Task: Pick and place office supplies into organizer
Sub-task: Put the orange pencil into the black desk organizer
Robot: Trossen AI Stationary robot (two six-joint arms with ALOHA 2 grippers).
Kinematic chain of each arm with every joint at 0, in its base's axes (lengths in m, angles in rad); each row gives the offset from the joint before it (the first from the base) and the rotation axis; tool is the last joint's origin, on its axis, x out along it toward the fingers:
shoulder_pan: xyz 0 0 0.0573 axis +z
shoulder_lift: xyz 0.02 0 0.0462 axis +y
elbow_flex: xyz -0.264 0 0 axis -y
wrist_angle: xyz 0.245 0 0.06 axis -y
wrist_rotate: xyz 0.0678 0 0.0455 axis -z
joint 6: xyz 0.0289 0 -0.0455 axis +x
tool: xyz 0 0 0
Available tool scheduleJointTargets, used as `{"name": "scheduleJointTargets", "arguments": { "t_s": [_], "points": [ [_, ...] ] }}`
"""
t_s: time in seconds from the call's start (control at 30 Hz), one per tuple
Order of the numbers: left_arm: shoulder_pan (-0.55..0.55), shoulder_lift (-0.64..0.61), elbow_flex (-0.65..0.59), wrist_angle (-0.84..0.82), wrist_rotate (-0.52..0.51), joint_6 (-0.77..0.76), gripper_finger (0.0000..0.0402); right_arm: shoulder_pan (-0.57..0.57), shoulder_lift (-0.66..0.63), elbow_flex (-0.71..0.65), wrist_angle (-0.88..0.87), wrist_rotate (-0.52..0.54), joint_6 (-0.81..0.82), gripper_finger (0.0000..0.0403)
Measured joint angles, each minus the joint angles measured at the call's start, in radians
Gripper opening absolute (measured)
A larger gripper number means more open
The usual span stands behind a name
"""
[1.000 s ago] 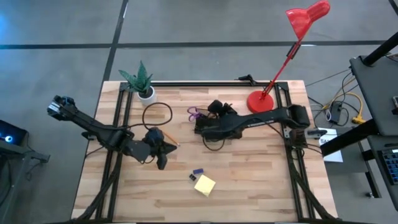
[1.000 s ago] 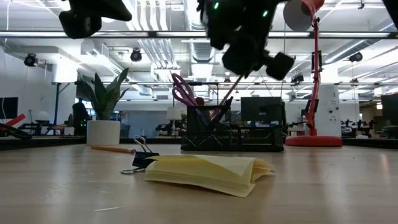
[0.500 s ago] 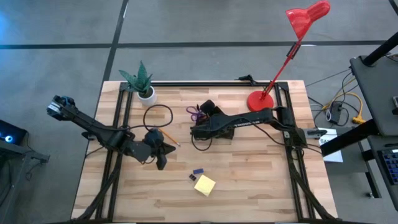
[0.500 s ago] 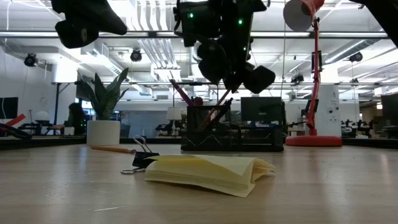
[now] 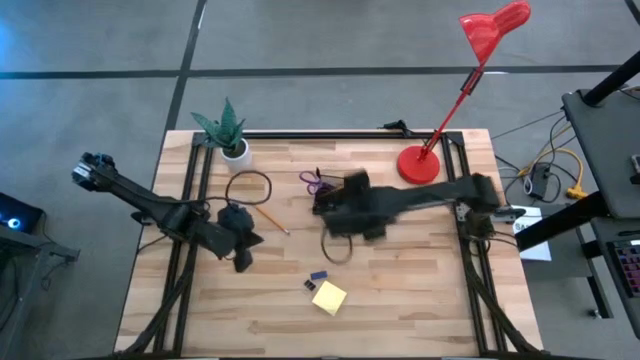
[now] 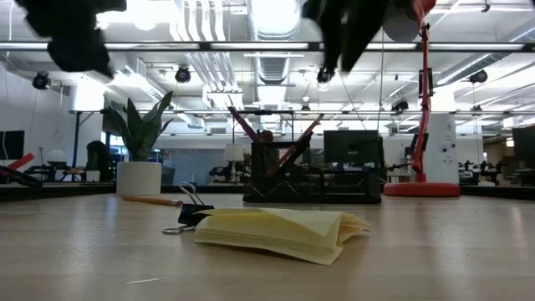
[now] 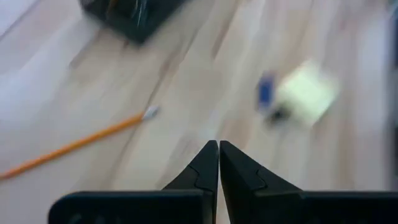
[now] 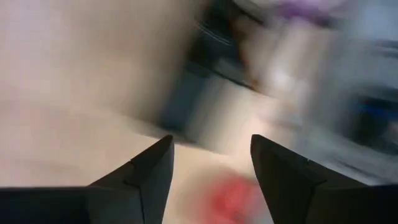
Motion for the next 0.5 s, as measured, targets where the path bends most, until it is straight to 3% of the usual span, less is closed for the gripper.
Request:
{"name": "scheduleJointTargets", "arguments": {
  "t_s": [0.07, 0.13, 0.23, 0.37, 0.5],
  "points": [
    [0.008, 0.004, 0.000, -0.108, 0.019, 0.082, 0.0002, 0.038, -0.044, -0.006, 0.084, -0.288, 0.158, 0.0204],
    [0.038, 0.019, -0.002, -0.181, 0.014, 0.149, 0.0012, 0.066, -0.067, -0.039, 0.243, -0.404, 0.275, 0.0203],
    [0.146, 0.051, -0.010, -0.231, -0.037, 0.173, 0.0036, 0.079, -0.084, -0.095, 0.524, -0.371, 0.365, 0.0197],
    [0.379, 0.104, -0.019, -0.272, -0.043, 0.122, 0.0051, 0.063, -0.028, -0.145, 0.831, -0.410, 0.417, 0.0176],
    [0.514, 0.163, -0.018, -0.178, 0.013, 0.495, 0.0020, 0.042, 0.073, -0.135, 0.880, -0.411, 0.414, 0.0131]
  ]
}}
